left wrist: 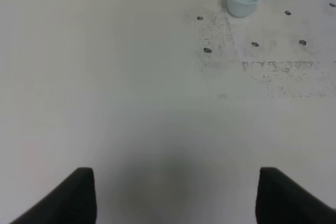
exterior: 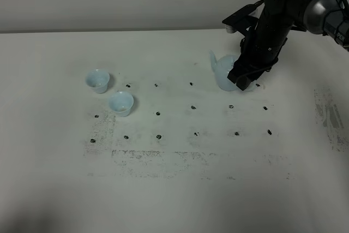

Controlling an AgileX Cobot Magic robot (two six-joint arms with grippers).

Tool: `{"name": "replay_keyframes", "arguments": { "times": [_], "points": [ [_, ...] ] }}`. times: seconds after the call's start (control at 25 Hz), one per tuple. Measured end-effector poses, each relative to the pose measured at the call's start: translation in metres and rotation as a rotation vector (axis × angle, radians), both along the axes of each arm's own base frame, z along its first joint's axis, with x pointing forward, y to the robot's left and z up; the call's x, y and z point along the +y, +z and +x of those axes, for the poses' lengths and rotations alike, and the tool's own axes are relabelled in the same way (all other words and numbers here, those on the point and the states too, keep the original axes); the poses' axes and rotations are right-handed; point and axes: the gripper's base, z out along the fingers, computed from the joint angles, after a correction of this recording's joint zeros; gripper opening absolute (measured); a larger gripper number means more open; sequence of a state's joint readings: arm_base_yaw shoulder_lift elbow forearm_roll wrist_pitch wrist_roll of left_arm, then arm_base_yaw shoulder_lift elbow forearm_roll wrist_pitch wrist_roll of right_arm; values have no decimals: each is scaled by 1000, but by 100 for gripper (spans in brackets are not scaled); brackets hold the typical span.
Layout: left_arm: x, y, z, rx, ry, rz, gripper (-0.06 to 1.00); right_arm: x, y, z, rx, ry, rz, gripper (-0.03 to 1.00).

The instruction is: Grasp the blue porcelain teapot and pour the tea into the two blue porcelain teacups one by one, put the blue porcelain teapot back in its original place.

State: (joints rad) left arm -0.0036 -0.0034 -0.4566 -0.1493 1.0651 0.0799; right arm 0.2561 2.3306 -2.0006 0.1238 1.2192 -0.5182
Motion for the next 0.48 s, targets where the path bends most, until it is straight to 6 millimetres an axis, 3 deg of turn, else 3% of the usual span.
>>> {"name": "replay_keyframes", "arguments": {
  "times": [0.48],
  "points": [
    [0,0,0,0,0,0,61,0,-7,2,5,-2,-8,39]
  ]
}}
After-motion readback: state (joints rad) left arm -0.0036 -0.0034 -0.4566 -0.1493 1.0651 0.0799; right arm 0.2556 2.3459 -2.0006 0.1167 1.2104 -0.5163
